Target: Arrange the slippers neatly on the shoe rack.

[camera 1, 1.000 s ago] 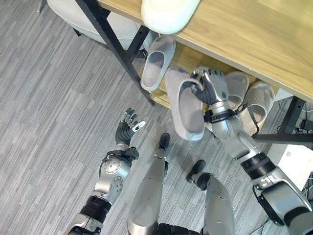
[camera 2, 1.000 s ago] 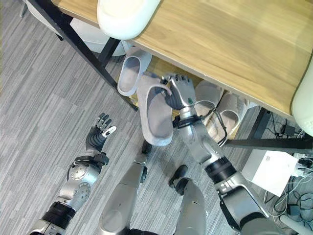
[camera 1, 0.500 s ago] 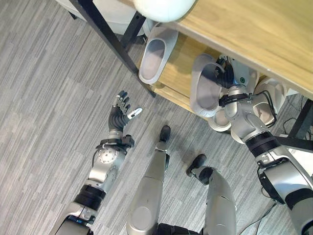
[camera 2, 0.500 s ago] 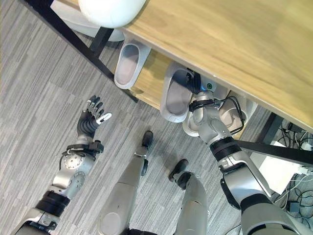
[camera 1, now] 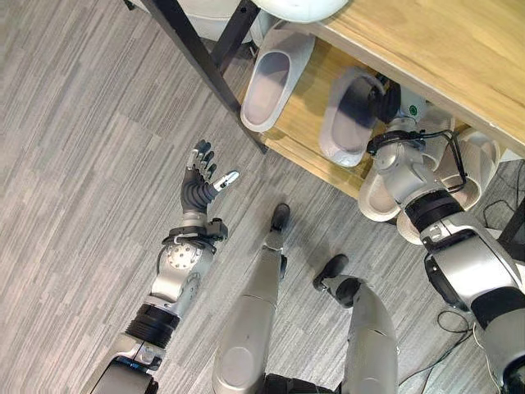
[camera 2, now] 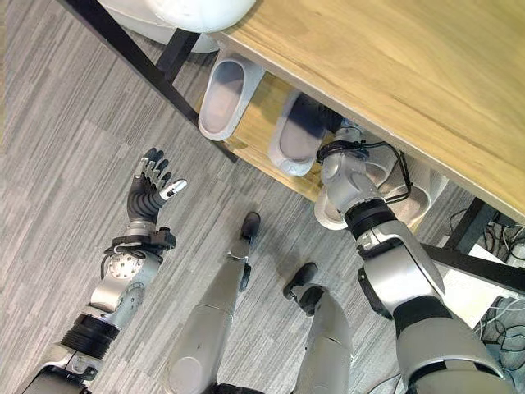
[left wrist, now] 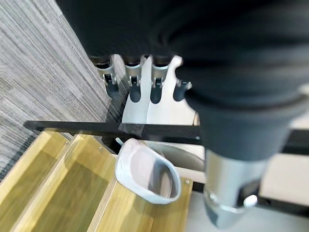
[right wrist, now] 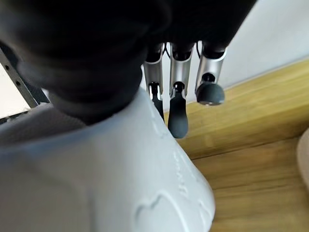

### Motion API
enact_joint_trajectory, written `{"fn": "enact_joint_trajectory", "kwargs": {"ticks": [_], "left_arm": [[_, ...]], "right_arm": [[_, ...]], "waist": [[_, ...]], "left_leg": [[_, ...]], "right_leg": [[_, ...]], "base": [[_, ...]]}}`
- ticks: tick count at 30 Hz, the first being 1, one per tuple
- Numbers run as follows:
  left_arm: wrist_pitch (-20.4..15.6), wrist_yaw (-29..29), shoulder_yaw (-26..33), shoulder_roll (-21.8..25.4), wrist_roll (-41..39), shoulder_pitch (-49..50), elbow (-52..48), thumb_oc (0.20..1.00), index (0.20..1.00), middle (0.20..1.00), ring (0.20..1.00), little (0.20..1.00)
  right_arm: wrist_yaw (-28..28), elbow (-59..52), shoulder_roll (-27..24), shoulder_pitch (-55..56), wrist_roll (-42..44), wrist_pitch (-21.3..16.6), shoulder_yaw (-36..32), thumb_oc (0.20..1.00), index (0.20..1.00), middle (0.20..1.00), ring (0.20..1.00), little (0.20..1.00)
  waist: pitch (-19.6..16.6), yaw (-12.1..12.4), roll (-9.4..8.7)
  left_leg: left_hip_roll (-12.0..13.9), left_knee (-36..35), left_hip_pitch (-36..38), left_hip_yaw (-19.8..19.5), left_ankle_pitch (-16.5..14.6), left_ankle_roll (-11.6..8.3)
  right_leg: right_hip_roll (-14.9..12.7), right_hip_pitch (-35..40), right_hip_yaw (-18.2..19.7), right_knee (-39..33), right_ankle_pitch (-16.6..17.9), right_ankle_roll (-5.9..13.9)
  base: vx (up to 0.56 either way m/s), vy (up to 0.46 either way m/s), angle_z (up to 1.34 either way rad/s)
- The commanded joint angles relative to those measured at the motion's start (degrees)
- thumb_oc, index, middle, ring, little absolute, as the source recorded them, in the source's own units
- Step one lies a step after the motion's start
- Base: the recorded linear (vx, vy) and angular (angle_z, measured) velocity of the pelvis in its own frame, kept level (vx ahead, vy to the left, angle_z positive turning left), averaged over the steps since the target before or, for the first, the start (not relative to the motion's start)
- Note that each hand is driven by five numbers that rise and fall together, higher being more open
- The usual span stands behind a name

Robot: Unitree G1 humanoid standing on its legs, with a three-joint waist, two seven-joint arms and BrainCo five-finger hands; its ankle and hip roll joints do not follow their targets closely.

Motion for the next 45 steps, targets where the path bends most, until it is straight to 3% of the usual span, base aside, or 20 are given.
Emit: {"fn": "enact_joint_trajectory", "kwargs": {"ticks": [1, 13, 17, 19, 21, 29, 34, 38, 41, 45], "left_arm": [[-4.08, -0.32, -1.09, 0.07, 0.19, 0.61, -4.66, 1.000, 1.000, 1.000, 1.000, 1.000], [-2.72, -2.18, -1.67, -0.47, -0.11, 4.91, -2.50, 1.000, 1.000, 1.000, 1.000, 1.000], [-1.12, -3.26, -2.04, -0.90, 0.29, 7.49, -0.34, 1.000, 1.000, 1.000, 1.000, 1.000], [-1.12, -3.26, -2.07, -0.86, 0.29, 7.55, -0.34, 1.000, 1.000, 1.000, 1.000, 1.000], [-0.67, -3.32, -1.96, -0.84, 0.58, 8.09, 0.53, 1.000, 1.000, 1.000, 1.000, 1.000], [0.47, -4.14, -2.27, 0.09, 0.62, 7.73, 1.89, 1.000, 1.000, 1.000, 1.000, 1.000], [0.54, -4.14, -2.85, -0.11, 0.56, 7.28, 2.14, 1.000, 1.000, 1.000, 1.000, 1.000], [0.79, -4.46, -3.34, -0.33, 0.14, 7.10, 2.30, 1.000, 1.000, 1.000, 1.000, 1.000], [0.70, -5.92, -2.81, -0.08, -0.34, 6.72, 2.57, 1.000, 1.000, 1.000, 1.000, 1.000], [1.06, -5.86, -3.80, -0.19, -0.89, 5.93, 2.76, 1.000, 1.000, 1.000, 1.000, 1.000]], "right_arm": [[-3.10, 1.71, -2.23, -2.74, 3.23, -2.15, 2.13, 1.000, 1.000, 1.000, 1.000, 1.000], [-2.43, -5.30, 1.84, 3.17, 6.79, -4.65, -0.95, 1.000, 1.000, 1.000, 1.000, 1.000], [-4.07, -13.15, 5.88, 10.74, 13.94, -8.89, -7.73, 1.000, 1.000, 1.000, 1.000, 1.000], [-4.06, -13.23, 5.89, 10.85, 13.97, -8.89, -7.76, 1.000, 1.000, 1.000, 1.000, 1.000], [-3.23, -13.89, 7.94, 13.23, 19.19, -11.11, -9.27, 1.000, 1.000, 1.000, 1.000, 1.000], [3.29, -6.43, 13.66, 13.84, 46.11, -19.03, -13.52, 1.000, 1.000, 1.000, 1.000, 1.000], [4.91, -4.99, 14.64, 13.46, 51.68, -20.41, -13.35, 1.000, 1.000, 1.000, 1.000, 1.000], [9.54, -5.61, 16.93, 14.19, 61.45, -22.88, -12.95, 1.000, 1.000, 1.000, 1.000, 1.000], [15.12, -9.85, 16.49, 15.14, 61.28, -20.89, -7.53, 1.000, 1.000, 1.000, 1.000, 1.000], [16.98, -12.44, 15.51, 12.69, 61.79, -21.00, -5.56, 1.000, 1.000, 1.000, 1.000, 1.000]], "waist": [[-2.70, 2.21, 0.07], [-2.70, 2.21, 0.32], [-2.67, 0.95, 0.51], [-2.70, 1.00, 0.46], [-2.46, 0.65, 0.40], [-2.42, 0.60, 1.00], [-2.36, 0.90, 1.20], [-2.24, 1.71, 1.57], [-2.05, 2.58, 1.20], [-1.99, 3.57, 0.77]], "left_leg": [[2.29, 4.41, 1.28, -1.23, -12.13, -1.22], [1.65, 4.12, 2.80, -0.93, -12.89, -0.56], [1.76, 4.24, 4.42, -0.06, -13.70, -0.14], [1.77, 4.22, 4.47, -0.02, -13.71, -0.14], [1.96, 4.24, 4.93, 0.22, -13.92, -0.08], [1.97, 4.54, 4.70, 0.63, -14.27, 0.07], [1.82, 4.15, 4.72, 0.70, -14.14, -0.08], [1.66, 3.79, 4.98, 0.70, -14.09, -0.15], [1.76, 3.34, 5.36, 0.59, -13.78, -0.34], [1.52, 3.99, 5.37, -0.02, -13.91, -0.31]], "right_leg": [[-3.41, 3.03, 3.98, -6.22, 1.59, 6.84], [-3.57, 4.48, 4.29, -7.12, 2.33, 7.14], [-3.32, 5.14, 5.72, -7.27, 2.27, 6.89], [-3.31, 5.17, 5.75, -7.28, 2.27, 6.89], [-3.06, 5.15, 6.22, -7.33, 2.29, 6.81], [-3.02, 4.43, 6.80, -7.29, 2.36, 6.72], [-3.07, 4.61, 6.62, -7.52, 2.37, 6.81], [-3.29, 4.89, 6.39, -7.66, 2.60, 7.12], [-3.34, 5.57, 5.71, -8.14, 2.84, 7.22], [-3.76, 6.22, 5.40, -7.53, 2.76, 7.38]], "base": [[0.03, -0.004, 0.09], [0.02, 0.005, 0.02], [0.03, 0.039, -0.04], [0.00, -0.001, -0.05], [-0.01, -0.009, -0.08], [-0.01, -0.006, -0.05], [0.00, 0.000, 0.00], [0.02, -0.005, 0.01], [0.02, -0.029, 0.01], [0.03, -0.046, 0.06]]}}
